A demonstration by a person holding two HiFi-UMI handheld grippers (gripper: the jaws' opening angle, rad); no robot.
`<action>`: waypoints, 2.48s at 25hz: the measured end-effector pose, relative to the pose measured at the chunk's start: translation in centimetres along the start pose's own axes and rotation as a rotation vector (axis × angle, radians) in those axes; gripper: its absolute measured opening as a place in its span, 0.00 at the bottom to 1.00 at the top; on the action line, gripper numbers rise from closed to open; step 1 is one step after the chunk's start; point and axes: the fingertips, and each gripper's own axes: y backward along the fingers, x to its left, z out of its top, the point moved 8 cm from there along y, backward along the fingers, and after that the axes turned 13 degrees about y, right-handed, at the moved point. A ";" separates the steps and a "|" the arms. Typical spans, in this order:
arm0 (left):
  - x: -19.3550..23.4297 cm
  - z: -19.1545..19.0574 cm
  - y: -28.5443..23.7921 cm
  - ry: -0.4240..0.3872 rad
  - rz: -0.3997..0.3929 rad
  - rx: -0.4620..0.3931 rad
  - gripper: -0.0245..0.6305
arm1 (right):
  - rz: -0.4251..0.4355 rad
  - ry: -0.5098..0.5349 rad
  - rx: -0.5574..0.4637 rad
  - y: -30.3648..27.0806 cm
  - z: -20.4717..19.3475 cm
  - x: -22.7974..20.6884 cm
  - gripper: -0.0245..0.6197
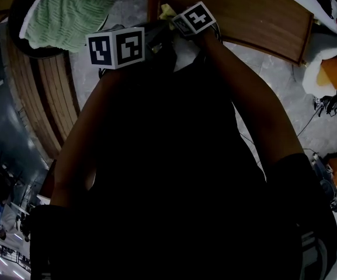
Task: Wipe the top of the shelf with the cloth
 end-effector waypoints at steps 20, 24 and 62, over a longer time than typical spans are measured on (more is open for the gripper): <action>-10.7 -1.1 -13.8 -0.080 -0.047 0.126 0.06 | -0.032 -0.190 0.043 14.2 -17.5 -9.5 0.12; -12.5 -1.8 -16.1 -0.094 -0.048 0.162 0.06 | -0.043 -0.221 0.045 16.5 -20.1 -11.1 0.12; -22.7 -8.0 -28.7 -0.212 -0.118 0.313 0.06 | -0.512 -0.443 0.076 32.1 -38.2 -16.6 0.12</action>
